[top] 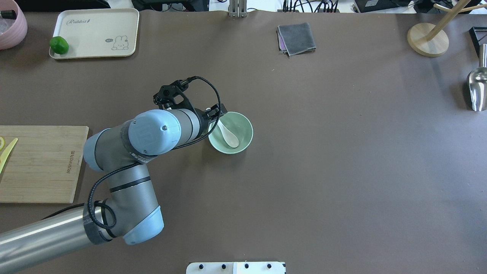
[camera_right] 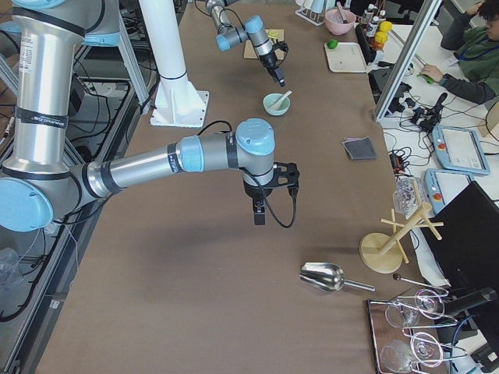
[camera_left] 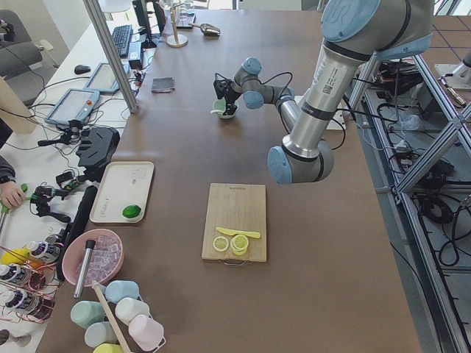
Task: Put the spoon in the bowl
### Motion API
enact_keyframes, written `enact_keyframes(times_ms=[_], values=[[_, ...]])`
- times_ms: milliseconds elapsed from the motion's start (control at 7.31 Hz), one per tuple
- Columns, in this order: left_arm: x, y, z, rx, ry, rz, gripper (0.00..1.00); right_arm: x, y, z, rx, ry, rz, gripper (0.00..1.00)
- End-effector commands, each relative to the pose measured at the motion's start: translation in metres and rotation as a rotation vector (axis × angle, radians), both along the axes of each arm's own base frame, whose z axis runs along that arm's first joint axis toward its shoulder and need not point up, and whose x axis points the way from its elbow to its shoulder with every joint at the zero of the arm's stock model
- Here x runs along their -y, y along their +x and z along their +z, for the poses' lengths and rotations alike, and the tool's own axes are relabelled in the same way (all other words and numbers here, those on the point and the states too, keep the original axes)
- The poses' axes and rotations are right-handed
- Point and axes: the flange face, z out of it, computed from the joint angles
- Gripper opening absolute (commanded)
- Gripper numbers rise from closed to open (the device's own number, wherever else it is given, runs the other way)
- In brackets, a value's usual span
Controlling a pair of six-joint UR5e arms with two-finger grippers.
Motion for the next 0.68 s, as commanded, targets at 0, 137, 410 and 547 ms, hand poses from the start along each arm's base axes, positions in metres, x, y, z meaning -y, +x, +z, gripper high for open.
enact_keyframes(times_ms=[0, 137, 410, 547], values=[[-0.016, -0.079, 0.009, 0.172, 0.040, 0.120, 0.99, 0.001, 0.000, 0.011, -0.002, -0.022, 0.000, 1.00], [-0.014, -0.128, 0.013, 0.290, 0.053, 0.188, 0.99, 0.001, 0.000, 0.021, -0.005, -0.046, 0.001, 1.00], [-0.003, -0.232, 0.021, 0.472, 0.095, 0.342, 0.99, -0.001, 0.001, 0.031, -0.013, -0.063, 0.003, 1.00], [0.007, -0.285, 0.039, 0.532, 0.136, 0.438, 0.99, -0.001, 0.002, 0.037, -0.015, -0.076, 0.004, 1.00]])
